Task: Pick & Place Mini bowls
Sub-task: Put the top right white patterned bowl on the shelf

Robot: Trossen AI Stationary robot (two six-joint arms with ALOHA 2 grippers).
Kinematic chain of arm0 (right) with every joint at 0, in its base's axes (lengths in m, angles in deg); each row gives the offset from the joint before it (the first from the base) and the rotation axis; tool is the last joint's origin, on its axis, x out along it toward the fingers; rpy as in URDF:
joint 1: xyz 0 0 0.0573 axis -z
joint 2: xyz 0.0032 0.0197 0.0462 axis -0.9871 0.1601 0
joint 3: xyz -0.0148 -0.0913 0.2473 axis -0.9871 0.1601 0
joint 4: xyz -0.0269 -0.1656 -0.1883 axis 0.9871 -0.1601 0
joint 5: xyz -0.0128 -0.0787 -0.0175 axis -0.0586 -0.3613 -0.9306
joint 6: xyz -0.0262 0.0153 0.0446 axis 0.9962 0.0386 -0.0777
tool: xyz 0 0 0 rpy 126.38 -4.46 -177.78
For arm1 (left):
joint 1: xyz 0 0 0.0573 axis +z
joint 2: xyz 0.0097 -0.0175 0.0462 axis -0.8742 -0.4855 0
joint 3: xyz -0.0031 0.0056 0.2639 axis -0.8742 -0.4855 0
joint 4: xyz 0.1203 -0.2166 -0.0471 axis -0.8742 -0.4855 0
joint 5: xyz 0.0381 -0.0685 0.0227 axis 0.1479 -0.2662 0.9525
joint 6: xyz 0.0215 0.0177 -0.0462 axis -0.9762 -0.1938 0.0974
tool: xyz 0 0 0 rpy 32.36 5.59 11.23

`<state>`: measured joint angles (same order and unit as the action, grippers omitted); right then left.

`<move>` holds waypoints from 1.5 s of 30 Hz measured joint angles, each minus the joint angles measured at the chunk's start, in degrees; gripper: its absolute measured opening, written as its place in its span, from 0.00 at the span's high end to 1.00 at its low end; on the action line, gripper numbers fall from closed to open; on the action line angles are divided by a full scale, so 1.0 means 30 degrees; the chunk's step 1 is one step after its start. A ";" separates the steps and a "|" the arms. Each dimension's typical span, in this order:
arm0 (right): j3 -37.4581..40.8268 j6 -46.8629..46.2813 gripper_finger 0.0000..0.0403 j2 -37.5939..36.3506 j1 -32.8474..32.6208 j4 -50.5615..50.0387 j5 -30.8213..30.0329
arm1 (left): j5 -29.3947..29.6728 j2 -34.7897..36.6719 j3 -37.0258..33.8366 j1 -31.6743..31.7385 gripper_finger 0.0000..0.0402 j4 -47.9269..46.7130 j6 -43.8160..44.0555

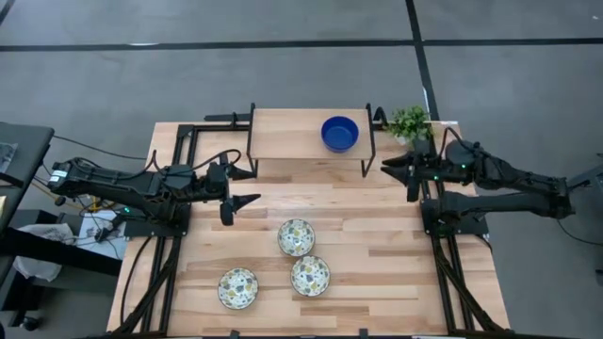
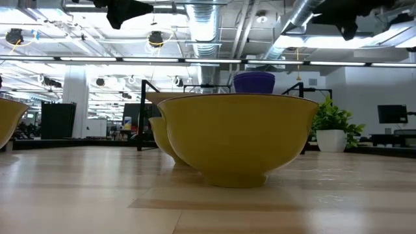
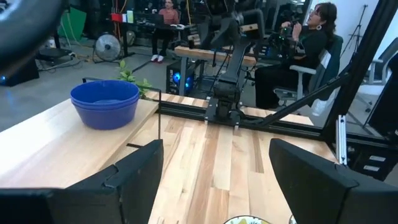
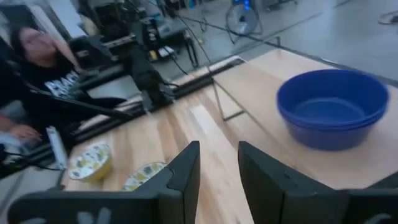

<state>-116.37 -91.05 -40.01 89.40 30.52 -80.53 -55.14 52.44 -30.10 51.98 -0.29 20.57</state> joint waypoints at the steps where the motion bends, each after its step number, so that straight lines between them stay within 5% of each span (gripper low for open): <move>1: 0.0481 -0.0173 0.76 -0.0405 -0.0168 0.0325 0.0009 | -0.0006 0.0000 0.0006 0.0001 0.28 0.0000 0.0100; 20: 0.5480 -0.1548 0.76 -0.6636 -0.0843 0.3737 -0.0133 | 0.0107 0.0000 0.0000 0.0004 0.28 -0.0015 0.0121; 45: 0.9702 -0.2392 0.76 -0.7902 -0.1012 0.7155 -0.0549 | 0.0226 0.0000 0.0000 0.0003 0.28 -0.0168 0.0125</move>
<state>-87.27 -98.23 -63.71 86.36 51.98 -82.18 -54.47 52.44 -30.10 51.99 -0.80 20.95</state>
